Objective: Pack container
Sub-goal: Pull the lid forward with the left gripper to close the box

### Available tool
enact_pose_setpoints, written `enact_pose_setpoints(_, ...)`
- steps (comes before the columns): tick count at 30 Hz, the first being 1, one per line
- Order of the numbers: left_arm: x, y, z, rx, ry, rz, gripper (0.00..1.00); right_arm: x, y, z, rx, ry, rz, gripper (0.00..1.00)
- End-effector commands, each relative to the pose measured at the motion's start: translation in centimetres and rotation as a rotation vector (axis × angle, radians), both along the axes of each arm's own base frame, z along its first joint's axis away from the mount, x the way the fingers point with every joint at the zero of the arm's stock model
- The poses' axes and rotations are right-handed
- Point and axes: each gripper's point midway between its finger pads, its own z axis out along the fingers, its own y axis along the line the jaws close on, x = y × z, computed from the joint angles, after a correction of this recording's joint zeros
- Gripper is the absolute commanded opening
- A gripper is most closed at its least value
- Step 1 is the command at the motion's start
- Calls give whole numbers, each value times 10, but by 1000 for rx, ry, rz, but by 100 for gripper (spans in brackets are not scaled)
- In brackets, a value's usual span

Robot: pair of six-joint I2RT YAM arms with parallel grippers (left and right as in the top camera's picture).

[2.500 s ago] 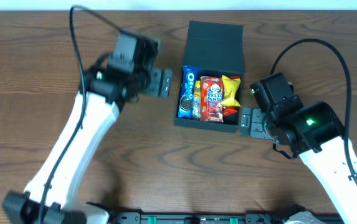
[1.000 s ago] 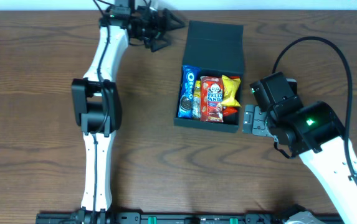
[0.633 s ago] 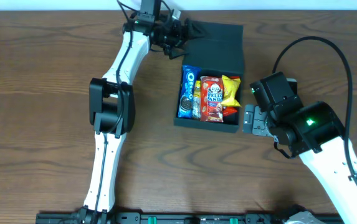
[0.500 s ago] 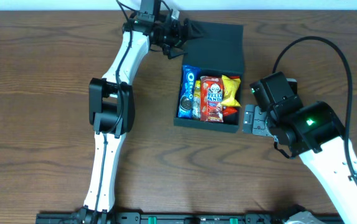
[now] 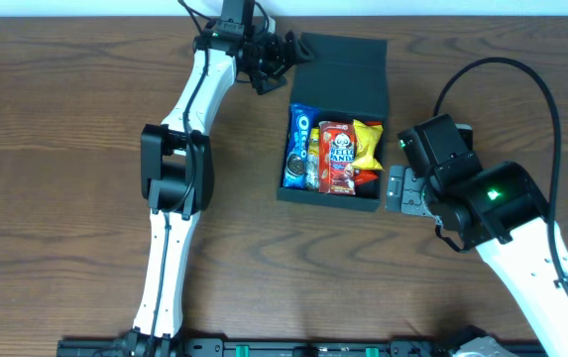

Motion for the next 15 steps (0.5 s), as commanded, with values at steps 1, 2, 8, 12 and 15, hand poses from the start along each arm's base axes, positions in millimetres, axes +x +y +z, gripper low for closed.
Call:
enact_pose_setpoints(1,0,-9,-11,16,-7,-18,96,1,-4,1,-10,-11,-18,99)
enact_pose_setpoints(2,-2,-11,-16,17,0,-22,96,1,-4,1,-10,-11,-18,99)
enact_pose_setpoints(8,-7,-36,-36,-48,12,-76,96,1,-4,1,-11,-11,-18,99)
enact_pose_setpoints(12,0,-47,-26,-90,-58,-103,96,1,-4,1,-11,-11,-18,99)
enact_pose_setpoints(15,2,-57,-9,-171,-115,-152,95,2,-4,1,-10,-13,-18,99)
